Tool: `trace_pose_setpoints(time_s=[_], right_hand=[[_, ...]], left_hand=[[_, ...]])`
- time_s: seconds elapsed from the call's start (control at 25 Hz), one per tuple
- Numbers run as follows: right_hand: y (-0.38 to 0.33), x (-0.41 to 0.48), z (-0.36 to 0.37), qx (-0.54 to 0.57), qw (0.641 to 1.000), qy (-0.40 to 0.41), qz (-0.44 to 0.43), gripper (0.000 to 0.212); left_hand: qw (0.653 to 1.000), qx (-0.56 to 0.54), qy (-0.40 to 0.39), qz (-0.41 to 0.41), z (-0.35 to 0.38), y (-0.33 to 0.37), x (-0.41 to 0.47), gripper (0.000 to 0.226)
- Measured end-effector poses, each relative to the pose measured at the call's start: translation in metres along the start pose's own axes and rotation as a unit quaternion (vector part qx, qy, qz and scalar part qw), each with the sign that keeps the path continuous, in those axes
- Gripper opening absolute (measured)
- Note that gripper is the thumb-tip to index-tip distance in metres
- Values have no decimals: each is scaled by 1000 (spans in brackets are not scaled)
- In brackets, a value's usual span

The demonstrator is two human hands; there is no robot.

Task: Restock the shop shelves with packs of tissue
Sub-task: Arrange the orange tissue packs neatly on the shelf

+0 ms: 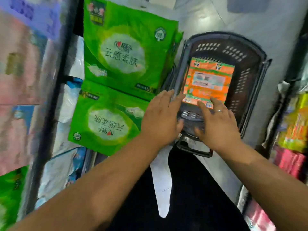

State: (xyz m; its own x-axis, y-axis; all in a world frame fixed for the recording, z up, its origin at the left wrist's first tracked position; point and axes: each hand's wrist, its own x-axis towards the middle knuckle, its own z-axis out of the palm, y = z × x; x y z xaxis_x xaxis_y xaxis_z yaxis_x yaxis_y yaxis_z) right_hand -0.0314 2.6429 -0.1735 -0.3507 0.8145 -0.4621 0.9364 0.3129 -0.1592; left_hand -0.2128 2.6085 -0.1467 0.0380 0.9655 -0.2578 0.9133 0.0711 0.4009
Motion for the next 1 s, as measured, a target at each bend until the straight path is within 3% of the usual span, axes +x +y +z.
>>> trace_pose_setpoints(time_s=[0.24, 0.4, 0.64, 0.8, 1.0], right_hand=[[100, 73, 93, 71, 984, -110, 118, 90], [152, 128, 164, 151, 963, -108, 197, 92], [194, 190, 249, 242, 922, -98, 287, 103], [197, 207, 279, 219, 936, -67, 268, 109], [184, 187, 264, 200, 946, 30, 255, 99]], left_hand=[[998, -6, -63, -16, 134, 1, 94, 67], [987, -46, -128, -80, 224, -20, 144, 73], [964, -95, -161, -186, 336, -53, 194, 86], [943, -123, -206, -232, 366, -57, 211, 102], [958, -133, -121, -226, 344, -43, 203, 85]])
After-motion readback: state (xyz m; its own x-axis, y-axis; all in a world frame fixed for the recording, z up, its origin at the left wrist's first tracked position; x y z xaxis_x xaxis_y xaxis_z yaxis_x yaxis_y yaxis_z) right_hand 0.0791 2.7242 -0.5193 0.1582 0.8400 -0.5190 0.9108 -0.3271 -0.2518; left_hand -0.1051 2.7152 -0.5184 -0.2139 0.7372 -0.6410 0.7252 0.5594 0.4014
